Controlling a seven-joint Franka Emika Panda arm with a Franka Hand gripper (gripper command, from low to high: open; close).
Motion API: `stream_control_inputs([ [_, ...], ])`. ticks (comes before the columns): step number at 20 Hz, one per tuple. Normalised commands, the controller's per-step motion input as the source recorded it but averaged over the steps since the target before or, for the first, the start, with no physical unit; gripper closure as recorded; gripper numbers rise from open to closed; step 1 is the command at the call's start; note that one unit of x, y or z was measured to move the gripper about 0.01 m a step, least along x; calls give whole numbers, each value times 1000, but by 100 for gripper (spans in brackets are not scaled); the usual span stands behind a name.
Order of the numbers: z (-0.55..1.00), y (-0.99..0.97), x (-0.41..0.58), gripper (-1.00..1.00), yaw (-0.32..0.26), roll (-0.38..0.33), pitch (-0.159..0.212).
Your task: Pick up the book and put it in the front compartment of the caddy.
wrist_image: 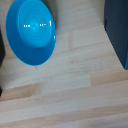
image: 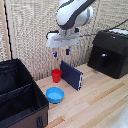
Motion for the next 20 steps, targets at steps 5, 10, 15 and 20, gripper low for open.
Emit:
stream_control_inputs([
  [5,-126,-531,322,-100,78,65,13],
  [10,-114,-621,382,-100,89,77,20],
  [15,-149,-438,240,-100,45,47,39],
  [20,-303,-313,189,-100,-38,21,55],
])
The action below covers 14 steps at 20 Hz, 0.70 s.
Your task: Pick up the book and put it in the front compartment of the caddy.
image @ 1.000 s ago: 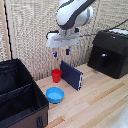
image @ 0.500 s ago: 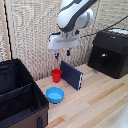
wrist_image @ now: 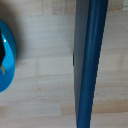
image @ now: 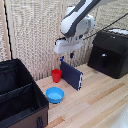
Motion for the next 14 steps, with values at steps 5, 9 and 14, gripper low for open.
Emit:
stream_control_inputs([
  [5,-340,-317,344,-100,-22,6,44],
  [9,-327,-315,394,-100,0,0,43],
  [14,-235,-263,238,-100,0,-6,114],
])
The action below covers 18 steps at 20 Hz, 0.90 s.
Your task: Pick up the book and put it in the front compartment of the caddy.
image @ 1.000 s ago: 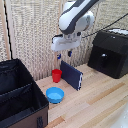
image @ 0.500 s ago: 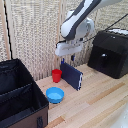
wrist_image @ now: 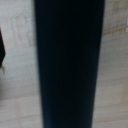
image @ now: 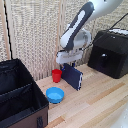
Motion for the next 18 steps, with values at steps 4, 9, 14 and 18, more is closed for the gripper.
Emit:
stream_control_inputs([
  [4,-131,-256,129,100,0,-2,122],
  [9,-82,-102,93,100,0,0,92],
  [14,-86,15,-3,100,-6,-23,-12],
  [18,184,94,-146,100,-193,-167,-1],
])
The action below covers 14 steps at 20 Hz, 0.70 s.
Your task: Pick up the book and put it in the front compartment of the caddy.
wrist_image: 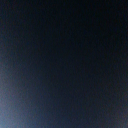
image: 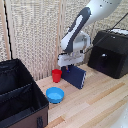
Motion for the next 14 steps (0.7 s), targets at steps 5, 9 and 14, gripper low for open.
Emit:
stream_control_inputs([
  [5,434,-22,-15,100,-250,-190,108],
  [9,943,-64,5,100,-180,-29,56],
  [14,1000,0,68,100,-79,-5,22],
])
